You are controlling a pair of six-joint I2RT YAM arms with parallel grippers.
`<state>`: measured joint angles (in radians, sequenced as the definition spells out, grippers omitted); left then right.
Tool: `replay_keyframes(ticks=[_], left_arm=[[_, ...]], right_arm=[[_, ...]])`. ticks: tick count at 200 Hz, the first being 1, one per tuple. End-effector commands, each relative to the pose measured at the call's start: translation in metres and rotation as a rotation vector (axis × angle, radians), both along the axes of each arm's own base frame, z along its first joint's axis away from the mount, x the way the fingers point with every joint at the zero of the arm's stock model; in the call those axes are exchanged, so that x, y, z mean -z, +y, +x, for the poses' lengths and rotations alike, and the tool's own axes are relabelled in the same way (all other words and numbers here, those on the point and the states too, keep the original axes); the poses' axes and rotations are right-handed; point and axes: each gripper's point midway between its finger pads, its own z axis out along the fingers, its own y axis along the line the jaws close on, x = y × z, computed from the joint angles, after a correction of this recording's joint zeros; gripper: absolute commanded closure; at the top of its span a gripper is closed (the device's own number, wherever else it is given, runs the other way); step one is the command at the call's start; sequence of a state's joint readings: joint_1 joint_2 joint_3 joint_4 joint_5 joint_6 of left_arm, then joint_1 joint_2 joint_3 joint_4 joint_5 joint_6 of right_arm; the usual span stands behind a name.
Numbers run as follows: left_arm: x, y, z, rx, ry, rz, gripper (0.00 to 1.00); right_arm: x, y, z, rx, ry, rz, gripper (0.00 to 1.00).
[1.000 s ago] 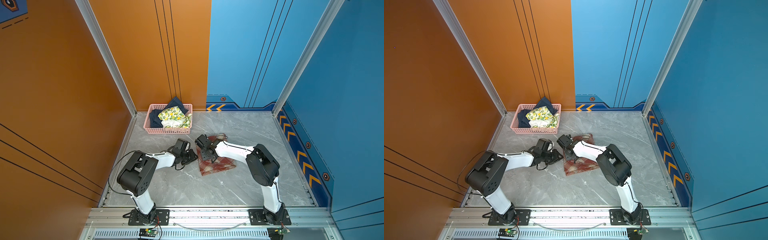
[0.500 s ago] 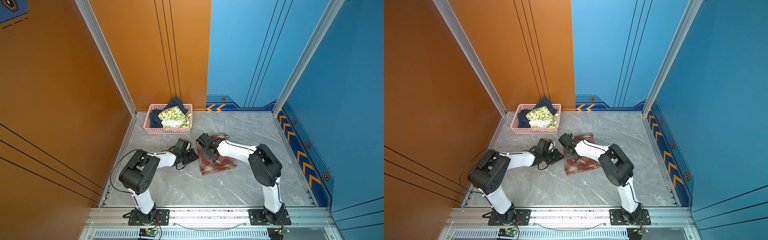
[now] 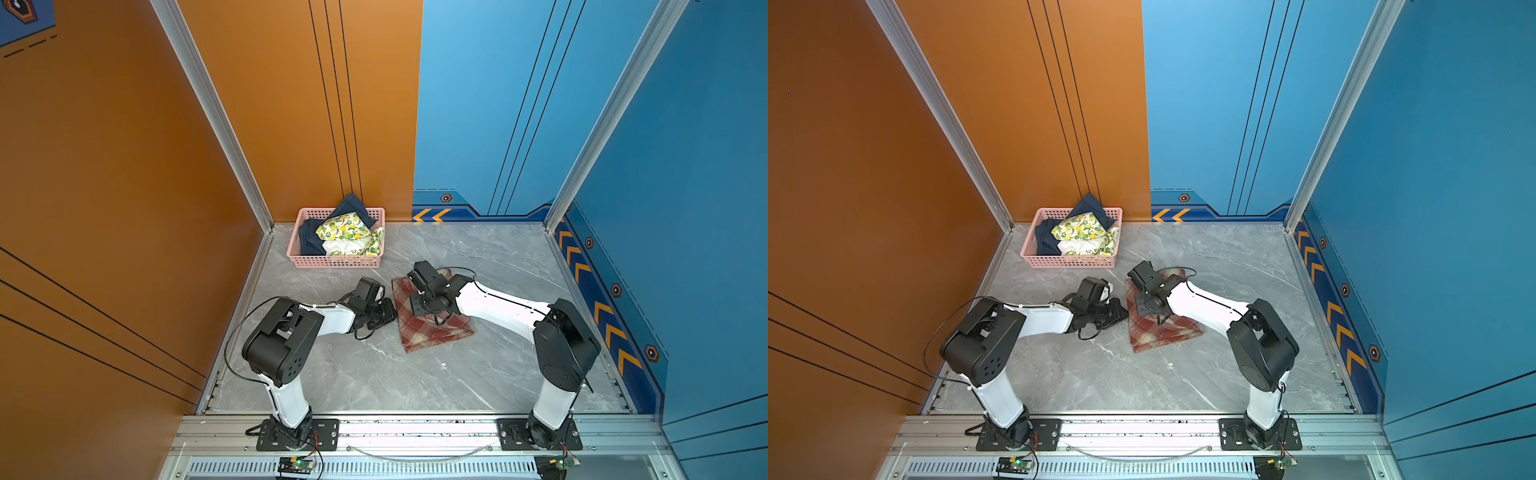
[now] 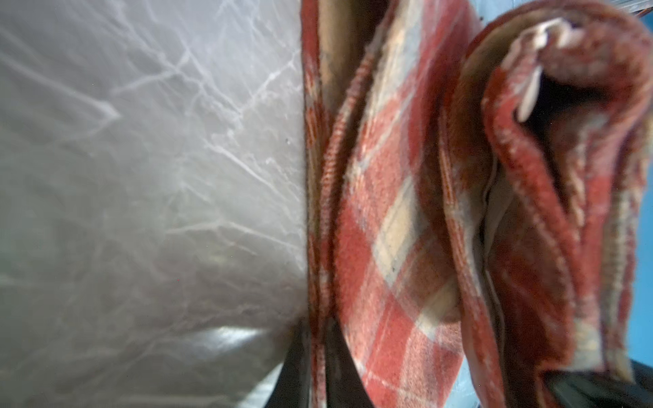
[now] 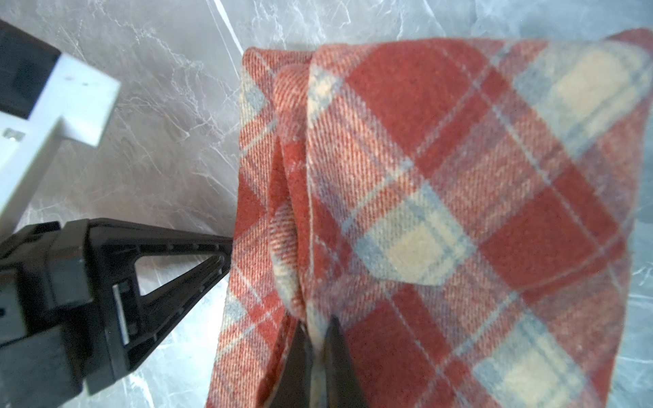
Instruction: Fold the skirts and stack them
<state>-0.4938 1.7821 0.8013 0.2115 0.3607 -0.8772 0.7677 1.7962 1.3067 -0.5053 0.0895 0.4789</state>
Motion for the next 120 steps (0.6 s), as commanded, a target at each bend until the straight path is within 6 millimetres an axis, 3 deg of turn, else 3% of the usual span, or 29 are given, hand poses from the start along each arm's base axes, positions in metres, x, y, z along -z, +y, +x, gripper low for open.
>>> replay_keyframes(ticks=[1,41,120], left_arm=[[0.038,0.011,-0.026,0.002,0.132,0.091,0.91],[0.039,0.008,-0.027,0.01,0.131,0.094,0.98],[0.041,0.008,-0.03,0.012,0.137,0.097,1.0]], right_arm=[[-0.011,0.011,-0.009,-0.006,0.002,0.077,1.0],[-0.014,0.018,-0.013,0.003,0.004,0.121,1.0],[-0.017,0.036,-0.015,0.014,0.008,0.192,1.0]])
